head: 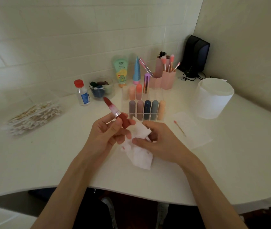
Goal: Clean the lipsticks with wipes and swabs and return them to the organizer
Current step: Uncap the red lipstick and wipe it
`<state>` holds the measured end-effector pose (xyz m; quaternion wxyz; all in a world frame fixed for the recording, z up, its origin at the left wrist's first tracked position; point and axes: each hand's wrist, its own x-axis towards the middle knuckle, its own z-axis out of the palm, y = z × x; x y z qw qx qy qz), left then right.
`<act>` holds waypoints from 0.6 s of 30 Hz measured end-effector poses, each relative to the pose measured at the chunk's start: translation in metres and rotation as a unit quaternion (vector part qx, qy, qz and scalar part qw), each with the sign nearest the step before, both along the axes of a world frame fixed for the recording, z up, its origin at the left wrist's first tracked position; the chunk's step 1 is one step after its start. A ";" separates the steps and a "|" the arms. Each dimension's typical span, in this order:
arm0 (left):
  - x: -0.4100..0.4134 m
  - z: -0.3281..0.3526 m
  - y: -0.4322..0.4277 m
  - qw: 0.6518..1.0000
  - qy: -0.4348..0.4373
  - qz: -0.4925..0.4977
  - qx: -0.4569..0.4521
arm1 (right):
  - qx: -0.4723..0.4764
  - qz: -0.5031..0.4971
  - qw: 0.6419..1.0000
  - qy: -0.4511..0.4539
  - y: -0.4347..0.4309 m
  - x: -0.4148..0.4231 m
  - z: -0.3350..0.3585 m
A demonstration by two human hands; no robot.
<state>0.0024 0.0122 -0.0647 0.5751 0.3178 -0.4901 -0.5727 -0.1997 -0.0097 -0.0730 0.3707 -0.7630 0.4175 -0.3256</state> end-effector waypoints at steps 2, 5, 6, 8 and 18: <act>0.001 -0.002 -0.001 0.999 0.010 -0.030 -0.006 | -0.016 -0.023 1.000 -0.001 -0.001 -0.001 0.000; 0.001 -0.005 -0.002 0.999 0.004 -0.047 -0.006 | -0.027 -0.075 0.997 0.014 0.002 -0.003 0.002; 0.001 -0.006 -0.002 0.999 -0.006 -0.046 -0.007 | -0.023 -0.092 0.995 0.009 0.004 -0.003 0.005; 0.000 -0.008 -0.003 0.999 -0.025 -0.039 -0.010 | -0.008 -0.129 0.992 -0.016 0.004 -0.004 0.008; -0.001 -0.017 -0.007 0.993 -0.105 -0.052 0.000 | 0.029 -0.066 0.992 -0.107 0.009 0.007 0.005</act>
